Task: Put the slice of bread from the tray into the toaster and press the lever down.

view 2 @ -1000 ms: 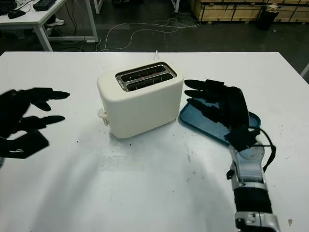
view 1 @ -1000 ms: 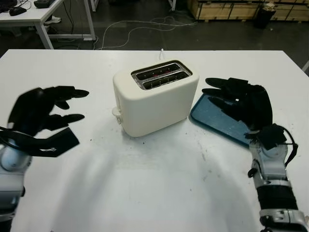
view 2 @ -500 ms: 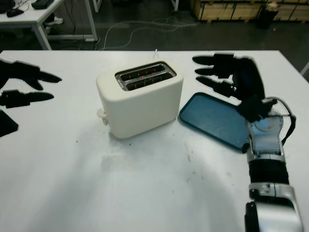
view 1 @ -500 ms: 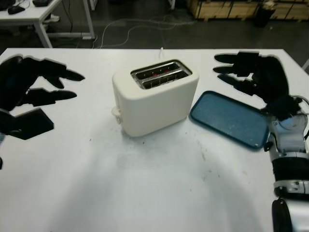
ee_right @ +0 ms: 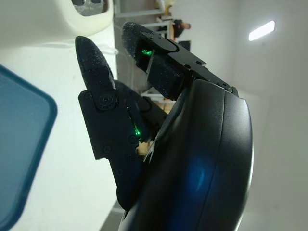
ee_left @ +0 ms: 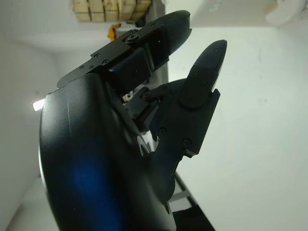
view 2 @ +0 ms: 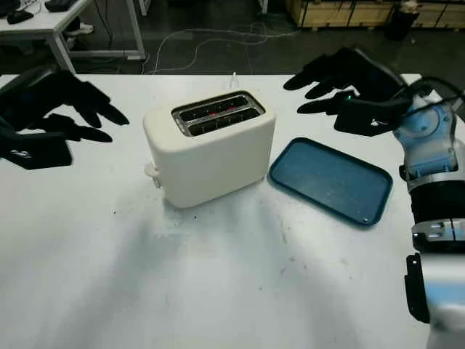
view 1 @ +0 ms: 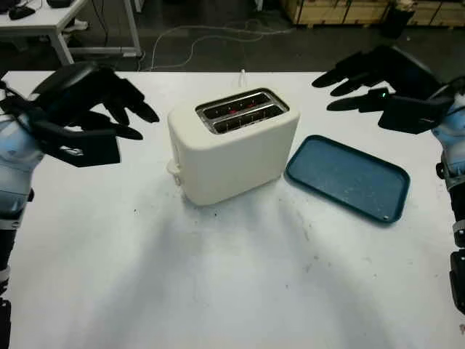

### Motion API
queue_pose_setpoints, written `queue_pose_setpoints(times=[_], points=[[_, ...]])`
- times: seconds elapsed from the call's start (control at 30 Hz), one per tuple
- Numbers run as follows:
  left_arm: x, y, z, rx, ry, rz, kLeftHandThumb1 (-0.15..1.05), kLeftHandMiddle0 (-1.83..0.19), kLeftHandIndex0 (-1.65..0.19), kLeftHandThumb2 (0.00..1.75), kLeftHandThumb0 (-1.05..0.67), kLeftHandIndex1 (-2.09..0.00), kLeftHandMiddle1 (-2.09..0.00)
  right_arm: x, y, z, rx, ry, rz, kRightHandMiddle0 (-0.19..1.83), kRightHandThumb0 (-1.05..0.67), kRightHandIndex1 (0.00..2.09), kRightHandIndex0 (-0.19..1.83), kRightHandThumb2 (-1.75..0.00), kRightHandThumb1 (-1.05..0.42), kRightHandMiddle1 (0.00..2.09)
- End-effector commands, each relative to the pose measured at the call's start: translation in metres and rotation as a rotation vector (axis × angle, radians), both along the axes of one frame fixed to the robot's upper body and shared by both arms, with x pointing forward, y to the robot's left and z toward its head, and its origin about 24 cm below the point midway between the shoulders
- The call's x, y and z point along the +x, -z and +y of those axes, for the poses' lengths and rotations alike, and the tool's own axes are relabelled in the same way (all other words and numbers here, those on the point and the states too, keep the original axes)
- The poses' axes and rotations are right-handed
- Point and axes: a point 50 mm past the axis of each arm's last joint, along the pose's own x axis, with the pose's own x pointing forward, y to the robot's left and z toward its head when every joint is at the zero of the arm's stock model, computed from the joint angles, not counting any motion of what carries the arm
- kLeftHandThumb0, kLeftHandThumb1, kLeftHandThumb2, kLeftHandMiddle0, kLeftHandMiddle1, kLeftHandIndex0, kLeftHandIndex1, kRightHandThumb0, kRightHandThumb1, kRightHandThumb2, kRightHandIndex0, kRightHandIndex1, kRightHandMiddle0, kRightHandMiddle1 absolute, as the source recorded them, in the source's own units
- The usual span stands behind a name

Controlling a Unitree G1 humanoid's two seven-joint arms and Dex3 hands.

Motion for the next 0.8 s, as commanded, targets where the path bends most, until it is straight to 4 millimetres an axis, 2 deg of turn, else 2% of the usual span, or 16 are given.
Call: queue_pose_setpoints(times=[0.0, 0.4, 0.77], points=[[0.003, -0.003, -0.004, 0.014, 0.000, -0.035, 0.72, -1.08, -1.23, 0.00, -0.32, -0.04, -0.63, 0.002, -0.006, 0.000, -0.041, 0.016, -0.017, 1.01, -0.49, 0.03, 1.11, 0.00, -0.76, 0.00], [0.001, 0.000, -0.001, 0.032, -0.043, -0.063, 0.76, -0.97, -1.23, 0.00, -0.34, -0.02, -0.86, 0.004, -0.004, 0.000, -0.057, 0.039, -0.022, 0.99, -0.54, 0.03, 1.11, -0.01, -0.80, 0.00], [-0.008, 0.004, 0.000, -0.012, -0.038, -0.055, 0.75, -0.97, -1.25, 0.00, -0.31, -0.03, -0.94, 0.003, 0.000, -0.001, -0.046, 0.028, -0.025, 0.98, -0.56, 0.02, 1.10, 0.00, -0.81, 0.00]])
